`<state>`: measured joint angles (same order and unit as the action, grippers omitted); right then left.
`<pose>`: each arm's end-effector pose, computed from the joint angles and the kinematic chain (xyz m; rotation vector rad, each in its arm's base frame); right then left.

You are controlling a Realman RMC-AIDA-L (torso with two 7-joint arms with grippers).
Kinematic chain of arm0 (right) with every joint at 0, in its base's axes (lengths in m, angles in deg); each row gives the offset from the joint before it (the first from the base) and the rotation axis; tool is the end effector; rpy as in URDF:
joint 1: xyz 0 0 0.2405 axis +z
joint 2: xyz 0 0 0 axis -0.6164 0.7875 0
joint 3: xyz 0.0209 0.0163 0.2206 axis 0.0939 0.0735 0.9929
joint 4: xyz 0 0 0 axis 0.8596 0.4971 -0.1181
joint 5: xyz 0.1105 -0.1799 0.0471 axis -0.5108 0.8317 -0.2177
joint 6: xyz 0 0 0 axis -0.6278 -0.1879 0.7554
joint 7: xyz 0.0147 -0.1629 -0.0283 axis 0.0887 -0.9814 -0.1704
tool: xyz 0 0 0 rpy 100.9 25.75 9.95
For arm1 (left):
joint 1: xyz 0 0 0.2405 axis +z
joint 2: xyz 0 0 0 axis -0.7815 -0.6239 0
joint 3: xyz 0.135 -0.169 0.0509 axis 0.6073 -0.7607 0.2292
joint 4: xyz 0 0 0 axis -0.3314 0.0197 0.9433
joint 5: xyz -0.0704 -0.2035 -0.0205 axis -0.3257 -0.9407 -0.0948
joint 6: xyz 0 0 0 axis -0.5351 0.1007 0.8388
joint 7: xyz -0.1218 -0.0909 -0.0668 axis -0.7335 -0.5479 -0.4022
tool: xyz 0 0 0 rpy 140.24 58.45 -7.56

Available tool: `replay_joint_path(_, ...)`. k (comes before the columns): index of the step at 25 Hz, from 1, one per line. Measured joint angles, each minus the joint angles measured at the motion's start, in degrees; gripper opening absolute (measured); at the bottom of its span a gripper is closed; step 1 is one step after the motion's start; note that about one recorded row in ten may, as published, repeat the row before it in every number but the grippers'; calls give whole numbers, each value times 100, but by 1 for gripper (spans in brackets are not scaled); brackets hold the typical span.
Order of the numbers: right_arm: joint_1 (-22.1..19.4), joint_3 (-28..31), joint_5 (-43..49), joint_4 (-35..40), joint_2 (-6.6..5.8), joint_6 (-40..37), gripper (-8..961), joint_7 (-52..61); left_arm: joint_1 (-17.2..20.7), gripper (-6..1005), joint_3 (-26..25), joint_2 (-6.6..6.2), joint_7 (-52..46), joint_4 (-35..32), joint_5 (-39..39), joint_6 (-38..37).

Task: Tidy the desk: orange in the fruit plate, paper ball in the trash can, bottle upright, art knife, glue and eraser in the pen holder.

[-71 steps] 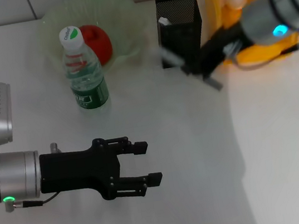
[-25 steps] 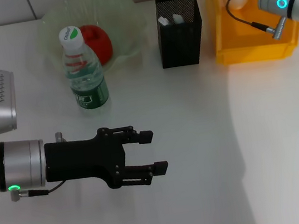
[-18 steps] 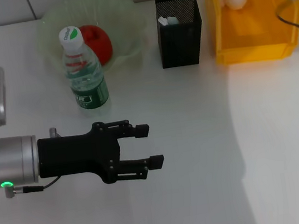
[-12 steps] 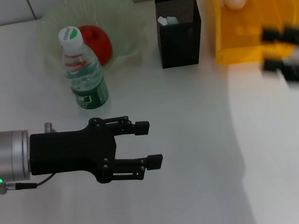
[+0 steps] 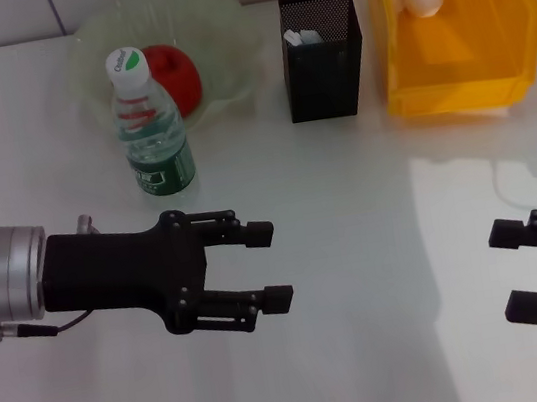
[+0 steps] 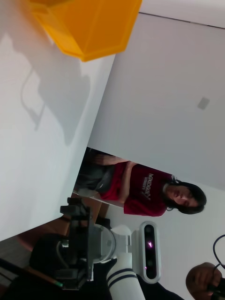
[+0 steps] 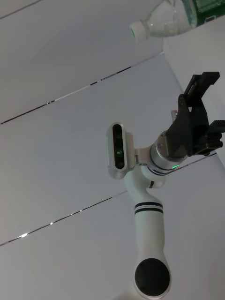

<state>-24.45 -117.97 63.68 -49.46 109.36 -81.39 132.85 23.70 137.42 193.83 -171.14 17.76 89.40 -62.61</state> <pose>0.2658 0.2012 0.0241 -2.6866 0.6615 1.2289 -0.1910 0.2833 -0.0181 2.9262 0.4493 0.7259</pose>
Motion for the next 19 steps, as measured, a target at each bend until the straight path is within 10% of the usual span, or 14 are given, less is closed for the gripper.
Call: replay_joint_path(19,138,55,-10,16,134,-87,799,-24,56,777,0,-40,43,-107,11,-313)
